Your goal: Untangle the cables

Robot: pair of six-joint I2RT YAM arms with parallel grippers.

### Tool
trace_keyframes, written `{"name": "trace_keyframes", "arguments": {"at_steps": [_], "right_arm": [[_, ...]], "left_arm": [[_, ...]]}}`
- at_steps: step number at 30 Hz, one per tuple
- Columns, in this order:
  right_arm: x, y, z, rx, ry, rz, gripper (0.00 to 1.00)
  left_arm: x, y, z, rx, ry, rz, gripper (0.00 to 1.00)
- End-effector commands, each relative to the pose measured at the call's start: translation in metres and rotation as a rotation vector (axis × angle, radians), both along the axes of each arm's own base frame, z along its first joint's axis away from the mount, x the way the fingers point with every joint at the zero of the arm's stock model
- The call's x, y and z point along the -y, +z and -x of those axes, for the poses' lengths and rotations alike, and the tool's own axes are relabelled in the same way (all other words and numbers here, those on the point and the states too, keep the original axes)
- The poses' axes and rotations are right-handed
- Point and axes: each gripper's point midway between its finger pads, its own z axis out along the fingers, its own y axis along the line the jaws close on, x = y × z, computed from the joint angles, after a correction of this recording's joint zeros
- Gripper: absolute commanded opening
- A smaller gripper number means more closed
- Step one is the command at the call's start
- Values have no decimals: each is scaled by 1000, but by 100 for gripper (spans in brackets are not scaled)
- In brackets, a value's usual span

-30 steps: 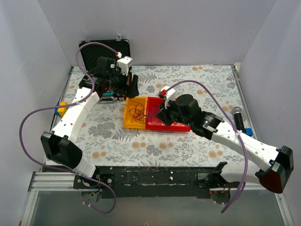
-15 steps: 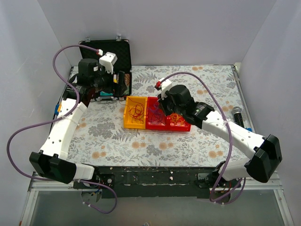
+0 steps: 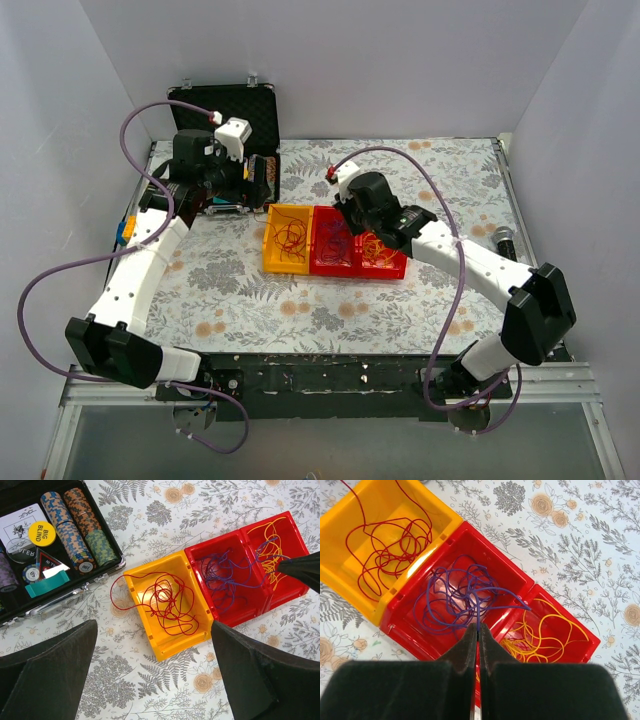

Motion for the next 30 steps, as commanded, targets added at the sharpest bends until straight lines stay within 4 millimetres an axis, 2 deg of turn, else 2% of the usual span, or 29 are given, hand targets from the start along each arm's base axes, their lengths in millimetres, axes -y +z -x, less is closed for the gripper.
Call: {"name": "trace_keyframes", "arguments": {"at_steps": [1, 4, 8, 15, 21, 23, 24, 26, 28, 30], "right_arm": [[-10, -7, -11, -19, -10, 6, 1], [-20, -35, -2, -111, 8, -14, 1], [-33, -58, 6, -179, 48, -51, 1], [-38, -101, 6, -309, 23, 11, 1], [-36, -112, -1, -364, -55, 53, 1], [-34, -110, -2, -364, -71, 59, 1], [-33, -107, -2, -361, -79, 56, 4], [-33, -90, -2, -342, -80, 29, 25], [-32, -68, 0, -320, -82, -3, 40], [-29, -50, 2, -308, -98, -30, 66]], "left_arm": [[-4, 4, -6, 13, 55, 19, 98], [-9, -3, -13, -1, 101, 14, 98], [-11, -7, -17, -7, 145, 29, 98], [-10, -9, -16, -7, 152, 52, 98], [-13, -12, -17, 1, 165, 35, 98], [-13, -12, -16, 1, 161, 34, 98], [-13, -13, -15, -1, 159, 35, 98], [-13, -13, -15, 7, 157, 30, 98], [-15, -13, -14, 14, 162, 29, 98], [-15, -13, -14, 14, 162, 28, 98]]}}
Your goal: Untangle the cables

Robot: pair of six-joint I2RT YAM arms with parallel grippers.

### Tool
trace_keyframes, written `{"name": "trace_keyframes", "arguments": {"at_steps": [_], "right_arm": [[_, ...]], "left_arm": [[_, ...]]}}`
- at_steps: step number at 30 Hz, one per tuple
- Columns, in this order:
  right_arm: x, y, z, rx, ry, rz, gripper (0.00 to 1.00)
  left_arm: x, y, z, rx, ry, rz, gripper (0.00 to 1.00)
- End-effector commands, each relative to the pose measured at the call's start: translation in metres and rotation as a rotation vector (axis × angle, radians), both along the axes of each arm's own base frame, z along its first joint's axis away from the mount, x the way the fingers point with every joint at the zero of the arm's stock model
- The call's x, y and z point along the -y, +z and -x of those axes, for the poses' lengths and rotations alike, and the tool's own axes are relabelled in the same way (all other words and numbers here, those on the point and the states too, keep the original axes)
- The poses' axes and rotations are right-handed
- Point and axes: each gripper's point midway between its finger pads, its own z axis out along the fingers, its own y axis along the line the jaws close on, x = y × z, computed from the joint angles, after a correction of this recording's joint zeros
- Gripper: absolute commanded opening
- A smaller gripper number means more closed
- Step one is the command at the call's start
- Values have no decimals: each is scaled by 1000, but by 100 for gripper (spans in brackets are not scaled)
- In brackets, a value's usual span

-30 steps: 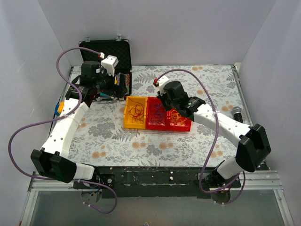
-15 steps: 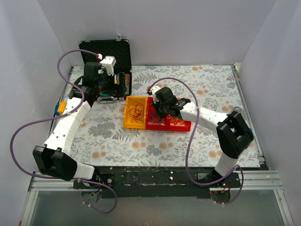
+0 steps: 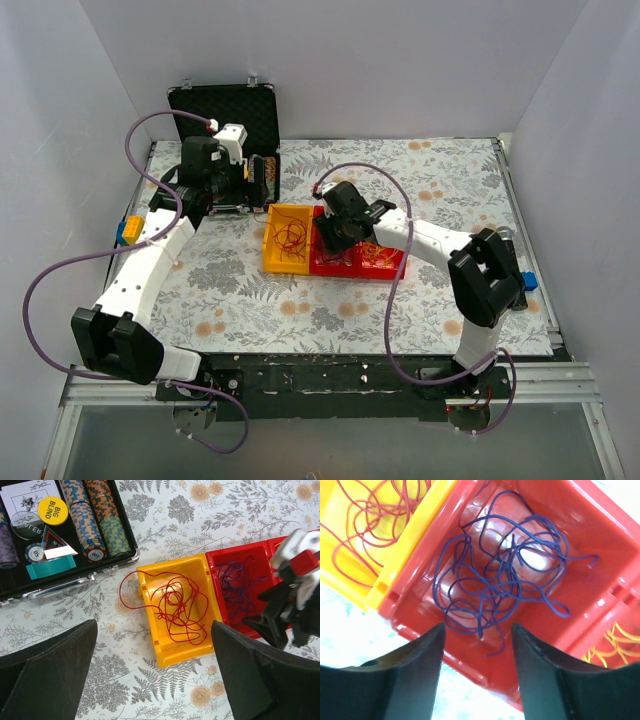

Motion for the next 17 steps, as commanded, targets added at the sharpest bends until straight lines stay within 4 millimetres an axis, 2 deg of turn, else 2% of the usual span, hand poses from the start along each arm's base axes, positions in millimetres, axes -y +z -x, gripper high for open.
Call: {"name": "trace_keyframes", "arguments": {"at_steps": [1, 6, 11, 16, 17], "right_arm": [[3, 76, -5, 88, -59, -90, 72], [14, 118, 8, 148, -62, -163, 85], [17, 153, 24, 172, -8, -230, 88], [34, 176, 36, 224, -12, -311, 89], [40, 175, 35, 233, -27, -320, 89]], "left_arm": [[-5, 19, 2, 68, 17, 5, 98], [-5, 22, 1, 84, 13, 4, 98], [-7, 15, 1, 69, 21, -8, 98], [-11, 2, -1, 54, 62, 5, 98], [-12, 1, -2, 55, 69, 15, 98]]}}
